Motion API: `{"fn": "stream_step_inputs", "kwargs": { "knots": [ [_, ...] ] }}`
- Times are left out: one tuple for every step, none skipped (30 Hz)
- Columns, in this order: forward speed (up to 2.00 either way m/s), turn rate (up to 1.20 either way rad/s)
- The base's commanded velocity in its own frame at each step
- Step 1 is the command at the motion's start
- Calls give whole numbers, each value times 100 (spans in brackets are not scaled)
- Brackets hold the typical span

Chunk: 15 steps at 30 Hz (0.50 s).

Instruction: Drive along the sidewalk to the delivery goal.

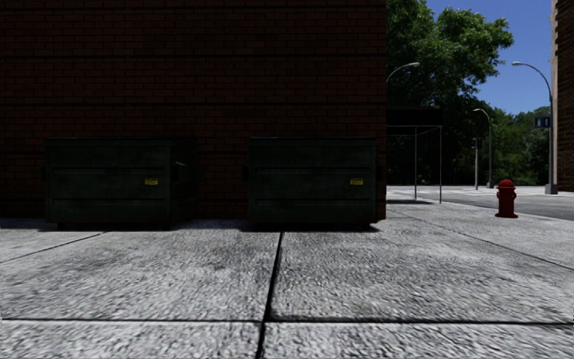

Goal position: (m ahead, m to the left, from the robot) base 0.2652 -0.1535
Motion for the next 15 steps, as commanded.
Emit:
{"fn": "stream_step_inputs", "kwargs": {
  "knots": [
    [99, 0],
    [99, 0],
    [78, 0],
    [60, 0],
    [43, 0],
    [43, 0],
    [19, 0],
    [0, 0],
    [0, 0],
    [0, 0],
    [0, 0],
    [0, 0],
    [0, 0],
    [0, 0],
    [0, 0]
  ]
}}
